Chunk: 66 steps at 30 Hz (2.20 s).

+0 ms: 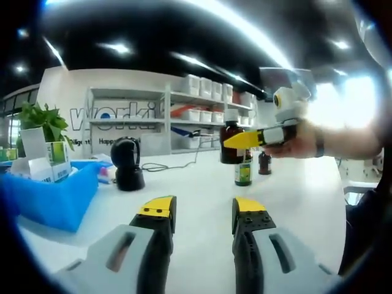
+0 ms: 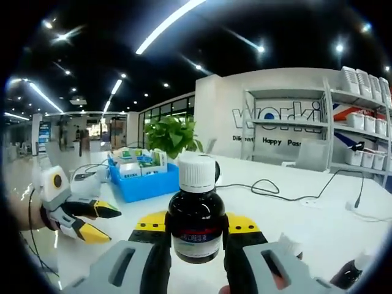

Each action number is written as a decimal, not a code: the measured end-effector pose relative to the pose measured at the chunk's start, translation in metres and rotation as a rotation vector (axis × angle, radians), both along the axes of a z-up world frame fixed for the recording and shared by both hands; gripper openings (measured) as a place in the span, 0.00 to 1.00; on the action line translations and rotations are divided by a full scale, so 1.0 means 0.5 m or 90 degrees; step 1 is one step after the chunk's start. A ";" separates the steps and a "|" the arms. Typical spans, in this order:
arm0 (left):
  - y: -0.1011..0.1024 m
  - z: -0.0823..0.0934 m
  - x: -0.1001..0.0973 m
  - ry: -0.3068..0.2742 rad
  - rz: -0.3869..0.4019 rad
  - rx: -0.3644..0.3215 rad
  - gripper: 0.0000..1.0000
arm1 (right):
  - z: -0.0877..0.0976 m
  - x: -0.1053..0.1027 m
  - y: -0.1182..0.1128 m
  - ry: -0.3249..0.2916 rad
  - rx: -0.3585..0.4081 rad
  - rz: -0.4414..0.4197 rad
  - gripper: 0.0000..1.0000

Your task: Rotate the medicine bottle to make it face forward pick up the medicine bottle inspect the drug traceability code place the medicine on the table

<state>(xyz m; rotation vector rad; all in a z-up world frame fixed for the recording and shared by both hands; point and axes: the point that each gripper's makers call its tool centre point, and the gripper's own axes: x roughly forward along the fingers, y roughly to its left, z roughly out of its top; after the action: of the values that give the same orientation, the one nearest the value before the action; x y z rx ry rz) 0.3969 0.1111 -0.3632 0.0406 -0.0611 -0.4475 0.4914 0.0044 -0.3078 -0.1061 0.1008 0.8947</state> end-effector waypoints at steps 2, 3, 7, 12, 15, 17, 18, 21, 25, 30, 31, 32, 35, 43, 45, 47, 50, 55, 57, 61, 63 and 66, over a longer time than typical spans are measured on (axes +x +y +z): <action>0.000 0.001 -0.001 -0.001 0.000 -0.001 0.27 | 0.008 0.004 -0.008 -0.001 -0.003 0.007 0.28; -0.001 0.001 -0.001 0.000 0.000 0.000 0.27 | 0.012 0.005 -0.012 -0.004 -0.005 0.010 0.28; -0.001 -0.003 0.001 0.002 -0.001 0.005 0.27 | 0.027 0.012 -0.025 0.012 0.014 0.022 0.28; 0.006 0.000 0.003 -0.001 0.010 0.000 0.27 | 0.053 0.035 -0.049 0.012 0.021 0.022 0.28; 0.006 -0.003 0.006 0.004 0.010 0.002 0.27 | 0.082 0.040 -0.056 -0.017 0.006 0.037 0.28; 0.006 -0.005 0.007 0.007 0.009 0.000 0.27 | 0.105 0.038 -0.056 -0.029 0.007 0.057 0.28; 0.006 -0.006 0.009 0.009 0.010 -0.001 0.27 | 0.116 0.037 -0.056 -0.035 0.007 0.068 0.28; 0.010 -0.006 0.010 0.010 0.014 -0.005 0.27 | 0.142 0.044 -0.058 -0.036 0.014 0.076 0.28; 0.014 -0.007 0.012 0.011 0.021 -0.007 0.27 | 0.173 0.055 -0.061 -0.036 0.020 0.089 0.28; 0.013 -0.011 0.013 0.017 0.019 -0.005 0.27 | 0.212 0.067 -0.058 -0.039 0.025 0.107 0.28; 0.013 -0.011 0.013 0.017 0.018 -0.005 0.27 | 0.222 0.070 -0.054 -0.046 0.018 0.116 0.28; 0.013 -0.011 0.013 0.017 0.019 -0.005 0.27 | 0.229 0.075 -0.053 -0.049 0.016 0.116 0.28; 0.016 -0.010 0.014 0.017 0.021 -0.007 0.27 | 0.251 0.086 -0.046 -0.051 0.016 0.131 0.28; 0.015 -0.009 0.013 0.017 0.022 -0.008 0.27 | 0.296 0.121 -0.018 -0.083 -0.025 0.150 0.28; 0.015 -0.009 0.013 0.017 0.021 -0.008 0.27 | 0.321 0.138 -0.012 -0.087 -0.020 0.154 0.28; 0.015 -0.010 0.014 0.017 0.021 -0.008 0.27 | 0.337 0.150 -0.005 -0.081 -0.018 0.159 0.28; 0.014 -0.009 0.013 0.018 0.021 -0.009 0.27 | 0.359 0.168 0.008 -0.081 -0.027 0.166 0.28; 0.014 -0.007 0.013 0.017 0.019 -0.009 0.27 | 0.363 0.211 0.040 -0.065 -0.042 0.177 0.28; 0.014 -0.007 0.013 0.016 0.019 -0.009 0.27 | 0.355 0.219 0.054 -0.064 -0.043 0.184 0.28; 0.015 -0.007 0.013 0.016 0.020 -0.009 0.27 | 0.324 0.233 0.086 -0.058 -0.060 0.192 0.28; 0.016 -0.008 0.014 0.016 0.021 -0.008 0.27 | 0.308 0.233 0.099 -0.055 -0.064 0.198 0.28; 0.016 -0.008 0.014 0.016 0.022 -0.009 0.27 | 0.285 0.235 0.116 -0.044 -0.061 0.202 0.28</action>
<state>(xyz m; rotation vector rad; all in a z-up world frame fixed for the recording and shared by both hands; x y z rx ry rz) 0.4038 0.1193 -0.3670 0.0227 -0.0388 -0.4132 0.6089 0.0623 -0.1651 -0.2479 0.0633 1.2019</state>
